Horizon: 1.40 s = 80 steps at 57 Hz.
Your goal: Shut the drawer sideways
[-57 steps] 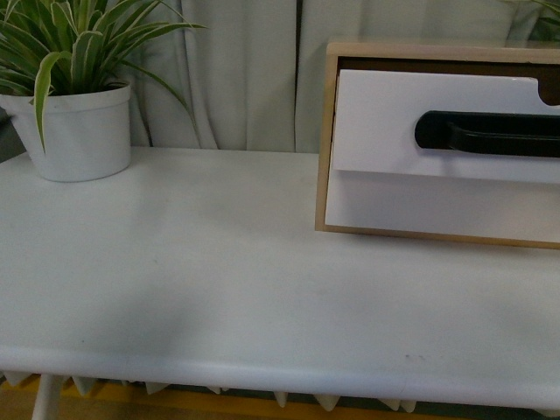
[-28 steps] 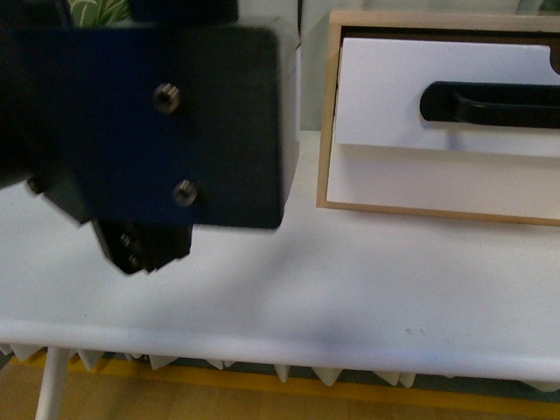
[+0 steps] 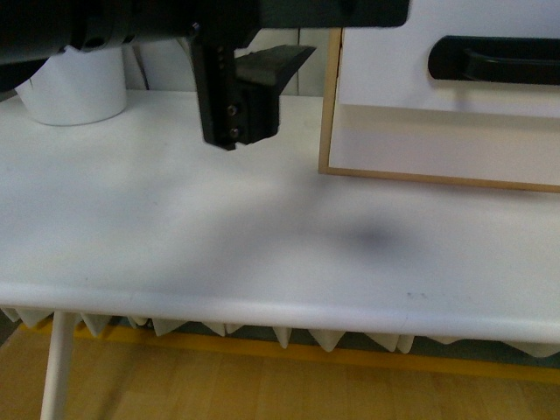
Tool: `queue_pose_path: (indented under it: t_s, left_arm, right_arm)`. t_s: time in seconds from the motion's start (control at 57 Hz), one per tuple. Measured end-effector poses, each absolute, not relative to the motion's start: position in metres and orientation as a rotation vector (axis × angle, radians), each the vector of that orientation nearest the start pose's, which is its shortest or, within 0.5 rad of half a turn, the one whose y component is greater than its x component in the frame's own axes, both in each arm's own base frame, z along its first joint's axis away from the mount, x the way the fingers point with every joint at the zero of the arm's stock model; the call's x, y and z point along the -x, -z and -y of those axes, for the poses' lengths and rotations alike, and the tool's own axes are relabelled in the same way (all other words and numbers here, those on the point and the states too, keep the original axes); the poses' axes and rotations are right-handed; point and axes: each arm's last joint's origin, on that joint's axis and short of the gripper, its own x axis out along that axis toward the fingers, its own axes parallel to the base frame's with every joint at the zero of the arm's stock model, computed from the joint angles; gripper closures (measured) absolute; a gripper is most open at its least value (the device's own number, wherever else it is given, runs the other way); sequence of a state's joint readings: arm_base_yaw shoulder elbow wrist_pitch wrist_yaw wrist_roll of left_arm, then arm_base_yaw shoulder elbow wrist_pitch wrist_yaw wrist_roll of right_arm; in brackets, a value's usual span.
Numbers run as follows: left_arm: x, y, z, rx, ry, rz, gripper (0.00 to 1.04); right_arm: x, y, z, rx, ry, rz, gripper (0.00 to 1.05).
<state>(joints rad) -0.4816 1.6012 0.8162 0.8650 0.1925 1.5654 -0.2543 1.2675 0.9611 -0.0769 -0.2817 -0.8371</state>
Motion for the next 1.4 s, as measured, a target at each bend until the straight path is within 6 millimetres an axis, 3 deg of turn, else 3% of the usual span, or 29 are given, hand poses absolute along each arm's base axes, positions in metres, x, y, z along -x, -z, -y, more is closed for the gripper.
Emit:
queue_pose_path:
  t_s: [0.228,0.491,0.825,1.175,1.404]
  left_arm:
    - [-0.306,-0.253,0.189,-1.466,0.504,0.615,0.06]
    - [-0.327,-0.257,0.21,-1.461,0.509,0.64,0.06]
    - [-0.376,-0.261,0.236,-1.47,0.47,0.654,0.06]
    - [-0.42,-0.258,0.26,-1.482,0.432,0.632,0.06]
    - [-0.424,-0.263,0.264,-1.471,0.405,0.65,0.06]
  right_arm:
    - [-0.287,-0.305,0.064,0.761,-0.2,-0.348,0.09]
    - [-0.303,-0.302,0.069,0.796,-0.2,-0.348,0.09]
    - [-0.347,-0.298,0.081,0.824,-0.094,-0.313,0.09]
    - [-0.392,-0.278,0.094,0.786,0.021,-0.3,0.09]
    - [-0.39,-0.277,0.093,0.745,0.016,-0.287,0.09]
